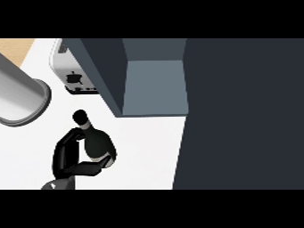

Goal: Pick up the wine, place it into the cabinet and close the cabinet

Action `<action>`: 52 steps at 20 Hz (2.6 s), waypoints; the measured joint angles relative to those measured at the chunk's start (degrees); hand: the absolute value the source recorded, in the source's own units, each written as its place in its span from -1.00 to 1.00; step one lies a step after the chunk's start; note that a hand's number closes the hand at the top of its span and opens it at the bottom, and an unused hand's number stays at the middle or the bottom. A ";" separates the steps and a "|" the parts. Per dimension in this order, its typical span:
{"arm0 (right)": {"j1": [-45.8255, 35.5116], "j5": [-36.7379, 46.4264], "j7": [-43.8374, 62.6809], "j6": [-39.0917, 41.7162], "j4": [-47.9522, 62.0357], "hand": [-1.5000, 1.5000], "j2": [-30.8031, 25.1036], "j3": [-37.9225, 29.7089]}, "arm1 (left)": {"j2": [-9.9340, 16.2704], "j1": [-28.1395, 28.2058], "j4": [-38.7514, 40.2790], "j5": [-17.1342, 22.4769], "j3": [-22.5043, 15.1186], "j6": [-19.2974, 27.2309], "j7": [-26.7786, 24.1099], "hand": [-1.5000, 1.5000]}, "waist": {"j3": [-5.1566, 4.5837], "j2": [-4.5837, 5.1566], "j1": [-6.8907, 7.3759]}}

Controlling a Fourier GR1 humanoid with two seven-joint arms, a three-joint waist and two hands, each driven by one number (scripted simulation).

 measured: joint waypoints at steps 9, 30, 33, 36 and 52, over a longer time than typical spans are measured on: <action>0.55 -0.24 -0.16 0.19 0.21 -1.00 0.22 -0.22 | -2.27 -2.72 -11.77 -2.95 -7.26 0.87 7.72 1.00 | -0.01 -0.06 0.85; 2.25 -1.45 -1.19 2.09 0.67 -1.00 0.70 -2.35 | -3.80 -21.27 -35.41 2.51 -23.02 27.16 45.56 1.00 | -0.02 0.08 0.50; 2.18 -1.62 -0.85 2.30 1.00 -1.00 0.56 -2.68 | -3.80 -25.91 -31.67 3.38 -21.37 28.80 46.91 1.00 | -0.03 0.12 0.26; 2.74 -1.67 -1.01 2.50 1.44 -1.00 0.87 -2.41 | -3.80 -27.76 -29.81 2.90 -21.32 30.30 46.83 1.00 | -0.04 0.14 0.31; 2.01 -3.20 -1.83 3.70 2.62 -1.00 1.13 -3.84 | -3.74 -34.90 -12.54 0.31 -21.60 32.47 36.86 1.00 | -0.04 0.27 0.16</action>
